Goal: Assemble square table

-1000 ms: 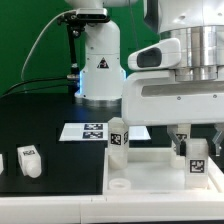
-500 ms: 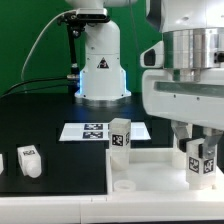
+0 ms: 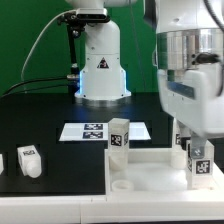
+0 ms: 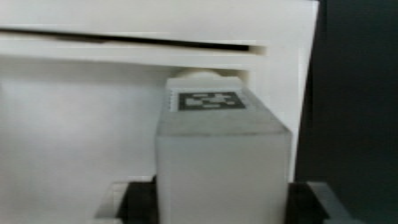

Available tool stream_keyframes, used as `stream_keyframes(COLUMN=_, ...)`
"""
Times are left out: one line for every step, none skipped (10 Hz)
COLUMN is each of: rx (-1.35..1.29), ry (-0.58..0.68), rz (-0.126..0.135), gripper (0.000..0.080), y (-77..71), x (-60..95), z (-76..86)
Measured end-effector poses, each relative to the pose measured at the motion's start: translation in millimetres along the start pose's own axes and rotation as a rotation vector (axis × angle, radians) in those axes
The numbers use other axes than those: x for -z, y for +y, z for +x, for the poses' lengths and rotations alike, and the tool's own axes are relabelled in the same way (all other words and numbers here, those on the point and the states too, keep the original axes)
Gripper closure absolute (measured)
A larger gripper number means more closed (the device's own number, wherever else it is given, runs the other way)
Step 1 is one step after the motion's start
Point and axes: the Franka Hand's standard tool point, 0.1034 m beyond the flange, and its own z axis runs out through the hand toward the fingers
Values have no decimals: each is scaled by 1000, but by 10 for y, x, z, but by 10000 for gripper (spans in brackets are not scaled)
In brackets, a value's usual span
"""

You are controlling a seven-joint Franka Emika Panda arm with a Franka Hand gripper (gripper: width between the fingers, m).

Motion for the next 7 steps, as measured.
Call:
stream_keyframes(rx=-182, ry=-20, rz=6, gripper=512, y=0, x=5, z=-41)
stream_keyframes(rx=-204, ry=-34, rz=11, gripper=512, y=5, x=7, z=-46)
stream_keyframes(rx=-175, ry=-34, rz=11, gripper=512, y=5, x=7, z=-47)
stream_keyframes(rx=-162, ry=-34, rz=12, gripper=512, y=5, x=6, z=-47)
stream_keyframes(rx=-105, ry=-28, rz=9, gripper=484, y=18, x=-7, z=-59)
stream_keyframes(rx=148, ry=-12, rz=-3, gripper=346, y=57, x=-38, z=-120)
stream_keyframes(rx=382, ry=-15, rz=-9, gripper=203, y=87, x=-92, z=-187)
